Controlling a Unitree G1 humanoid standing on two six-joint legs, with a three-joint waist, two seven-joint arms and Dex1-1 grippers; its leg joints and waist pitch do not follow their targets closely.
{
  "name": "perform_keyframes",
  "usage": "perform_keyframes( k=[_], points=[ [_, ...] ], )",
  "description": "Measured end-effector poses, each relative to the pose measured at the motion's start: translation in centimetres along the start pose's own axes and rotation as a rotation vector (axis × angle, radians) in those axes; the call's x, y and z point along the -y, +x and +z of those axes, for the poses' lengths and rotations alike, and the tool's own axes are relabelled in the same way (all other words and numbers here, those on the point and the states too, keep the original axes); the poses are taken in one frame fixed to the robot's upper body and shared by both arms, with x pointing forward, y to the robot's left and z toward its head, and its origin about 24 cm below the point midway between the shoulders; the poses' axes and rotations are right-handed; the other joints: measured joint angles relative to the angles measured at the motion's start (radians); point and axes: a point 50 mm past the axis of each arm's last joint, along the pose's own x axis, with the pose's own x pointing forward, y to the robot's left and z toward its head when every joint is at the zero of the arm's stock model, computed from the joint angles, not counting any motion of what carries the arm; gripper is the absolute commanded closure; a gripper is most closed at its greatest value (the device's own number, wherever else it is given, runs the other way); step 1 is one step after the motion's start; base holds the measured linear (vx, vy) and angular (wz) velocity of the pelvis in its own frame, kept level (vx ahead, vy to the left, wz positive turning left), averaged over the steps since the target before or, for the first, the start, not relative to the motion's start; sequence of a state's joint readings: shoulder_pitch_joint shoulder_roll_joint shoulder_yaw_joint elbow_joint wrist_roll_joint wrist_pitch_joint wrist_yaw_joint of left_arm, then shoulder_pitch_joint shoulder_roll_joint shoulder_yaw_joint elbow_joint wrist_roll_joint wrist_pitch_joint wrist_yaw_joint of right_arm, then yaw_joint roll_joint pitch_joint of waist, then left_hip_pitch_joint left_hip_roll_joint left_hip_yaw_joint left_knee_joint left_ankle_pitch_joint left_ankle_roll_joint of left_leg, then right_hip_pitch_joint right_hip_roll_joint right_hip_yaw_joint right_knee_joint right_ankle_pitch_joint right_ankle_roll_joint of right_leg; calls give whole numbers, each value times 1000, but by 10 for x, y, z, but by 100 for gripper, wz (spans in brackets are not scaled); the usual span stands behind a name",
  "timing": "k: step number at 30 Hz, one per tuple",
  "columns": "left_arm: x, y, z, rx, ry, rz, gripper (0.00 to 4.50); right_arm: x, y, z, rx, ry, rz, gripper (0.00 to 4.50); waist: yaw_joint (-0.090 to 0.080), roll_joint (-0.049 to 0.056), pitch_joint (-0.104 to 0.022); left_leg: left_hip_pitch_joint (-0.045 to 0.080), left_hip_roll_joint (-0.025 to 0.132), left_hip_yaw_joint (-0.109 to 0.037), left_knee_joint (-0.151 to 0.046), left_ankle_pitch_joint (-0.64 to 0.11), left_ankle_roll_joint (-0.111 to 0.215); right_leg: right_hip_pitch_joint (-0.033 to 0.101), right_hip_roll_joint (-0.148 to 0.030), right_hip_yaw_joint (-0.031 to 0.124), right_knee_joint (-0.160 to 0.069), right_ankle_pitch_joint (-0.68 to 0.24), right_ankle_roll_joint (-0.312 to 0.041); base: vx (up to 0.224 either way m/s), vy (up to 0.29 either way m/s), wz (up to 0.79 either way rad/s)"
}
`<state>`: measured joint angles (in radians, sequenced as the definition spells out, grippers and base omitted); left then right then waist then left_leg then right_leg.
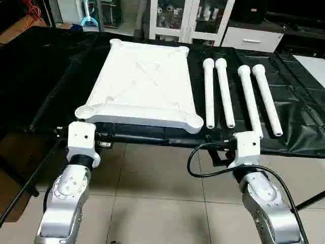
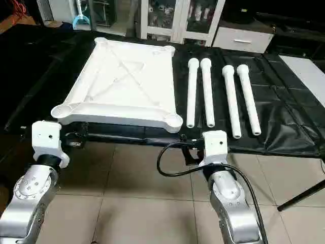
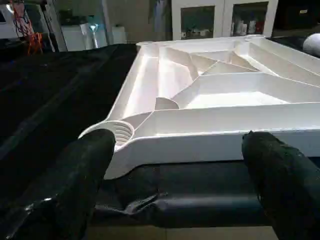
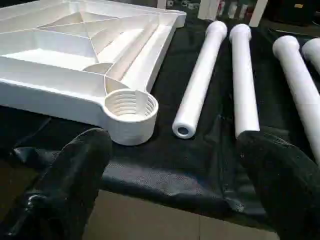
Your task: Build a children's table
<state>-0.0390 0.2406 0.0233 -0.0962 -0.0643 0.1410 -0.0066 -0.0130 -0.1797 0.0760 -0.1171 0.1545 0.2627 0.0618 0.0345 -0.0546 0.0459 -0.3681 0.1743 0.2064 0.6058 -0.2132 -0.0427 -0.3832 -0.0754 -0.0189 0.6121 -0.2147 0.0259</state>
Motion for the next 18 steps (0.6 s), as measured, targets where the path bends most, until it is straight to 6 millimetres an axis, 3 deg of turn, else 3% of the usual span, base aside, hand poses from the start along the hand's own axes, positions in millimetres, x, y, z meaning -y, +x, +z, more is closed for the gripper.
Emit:
perform_keyframes(
  k=[6, 7, 8, 9, 10, 12, 18],
  points=[
    [0, 0, 0, 0, 0, 0, 0, 0, 0, 0, 0, 0, 0, 5, 0, 0, 0, 0, 0, 0, 0, 0, 0, 0, 0, 0, 0, 0, 0, 0, 0, 0],
    [0, 0, -1, -2, -2, 1, 0, 0, 0, 0, 0, 2, -2, 5, 7, 21, 4, -2, 0, -2, 1, 0, 0, -1, 0, -1, 0, 0, 0, 0, 0, 0],
    [1, 0, -1, -5, -7, 0, 0, 1, 0, 1, 5, 3, -4, 5, 7, 22, 2, -1, 0, -3, 4, -1, 1, 2, 1, -1, -2, 1, 0, 0, 0, 0],
    [2, -1, 0, 0, -4, -4, 0, 0, 0, 2, 8, 1, 4, 5, -2, 5, 2, -2, -1, 0, 3, -2, 3, 0, 0, 2, -1, 2, 1, 0, 0, 0],
    [4, -6, 5, 20, 8, -18, 0, -4, -3, 2, 3, -5, 38, 5, -1, 10, 0, 0, -1, 1, 1, -1, 2, -1, 0, 3, 1, 2, 1, 0, 0, 0],
    [8, -13, 3, 14, 18, -43, 0, -8, -7, 4, 5, -23, 87, 5, -1, -1, -1, 0, 1, -2, 1, -1, 1, -1, 3, 2, 0, 1, 1, 0, 0, 0],
    [12, -15, -4, -45, 12, -69, 0, -15, -8, 3, 3, -29, 131, 5, -3, -8, -4, 1, 0, -2, 3, -1, 1, 0, 3, 4, 0, 3, 1, 0, 0, 0]
  ],
)
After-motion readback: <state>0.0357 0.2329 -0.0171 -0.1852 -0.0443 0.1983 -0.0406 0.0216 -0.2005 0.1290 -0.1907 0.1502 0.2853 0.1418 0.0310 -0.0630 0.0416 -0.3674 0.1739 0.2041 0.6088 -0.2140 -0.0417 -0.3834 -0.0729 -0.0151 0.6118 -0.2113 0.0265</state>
